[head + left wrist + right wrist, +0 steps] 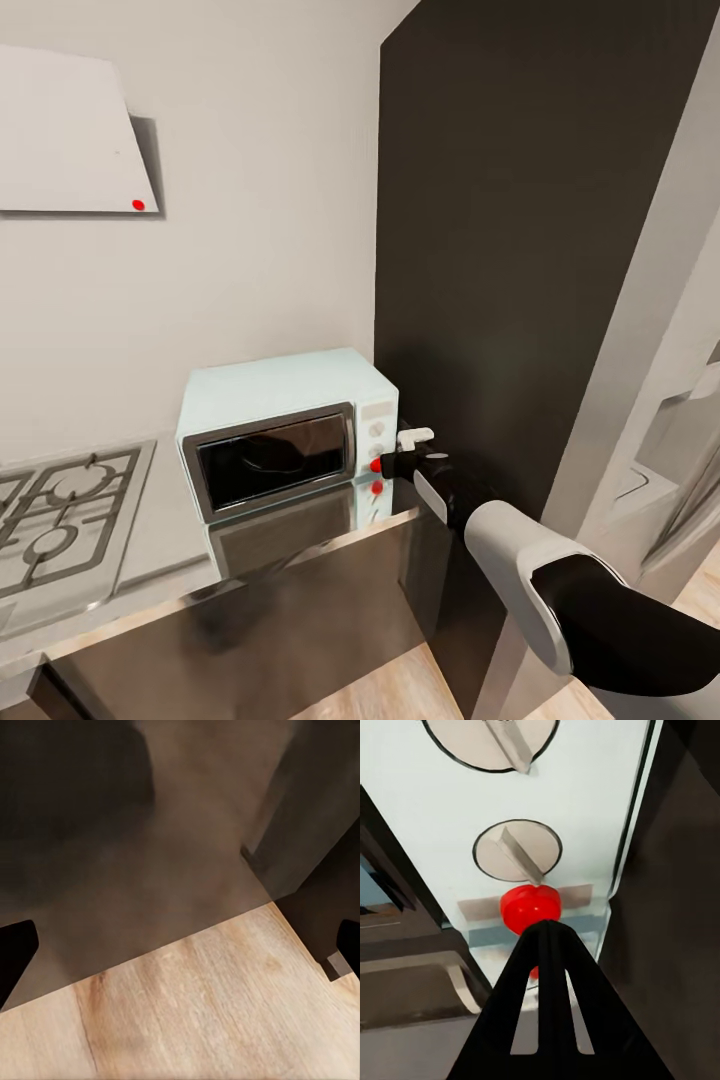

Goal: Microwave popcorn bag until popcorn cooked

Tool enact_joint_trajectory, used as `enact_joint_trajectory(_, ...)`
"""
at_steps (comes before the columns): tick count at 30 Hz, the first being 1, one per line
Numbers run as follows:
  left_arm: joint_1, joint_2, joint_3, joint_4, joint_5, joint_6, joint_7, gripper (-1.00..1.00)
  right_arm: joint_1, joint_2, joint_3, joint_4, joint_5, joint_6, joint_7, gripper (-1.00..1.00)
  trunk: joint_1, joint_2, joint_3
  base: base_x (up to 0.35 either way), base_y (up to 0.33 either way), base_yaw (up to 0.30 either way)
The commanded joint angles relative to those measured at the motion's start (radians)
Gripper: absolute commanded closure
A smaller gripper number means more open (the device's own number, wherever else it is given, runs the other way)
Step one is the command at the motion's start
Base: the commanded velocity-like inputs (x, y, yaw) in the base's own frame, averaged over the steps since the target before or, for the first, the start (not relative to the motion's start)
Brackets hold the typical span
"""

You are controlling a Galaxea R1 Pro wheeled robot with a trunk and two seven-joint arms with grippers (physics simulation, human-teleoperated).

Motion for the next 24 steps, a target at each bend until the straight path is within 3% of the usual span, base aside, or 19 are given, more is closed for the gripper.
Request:
enact_joint_trajectory(1, 0.000, 0.000, 0.000, -0.001, 0.002, -0.002, -0.001, -1.00, -0.001, 0.000, 0.005, -0.001, -0.010, 0.005, -0.001, 1.00, 0.000, -0.001, -0.001, 0.000, 0.147, 0.000)
enact_joint_trajectory(6, 0.000, 0.000, 0.000, -0.001, 0.001, -0.002, -0.001, -1.00, -0.001, 0.000, 0.005, -0.001, -0.011, 0.005, 0.000, 1.00, 0.000, -0.001, -0.001, 0.000, 0.132, 0.000)
enact_joint_trajectory(24, 0.000, 0.000, 0.000, -0.001, 0.002, -0.002, -0.001, -1.00, 0.002, 0.000, 0.005, 0.002, -0.010, 0.005, 0.002, 1.00, 0.000, -0.001, -0.001, 0.054, 0.002, 0.000)
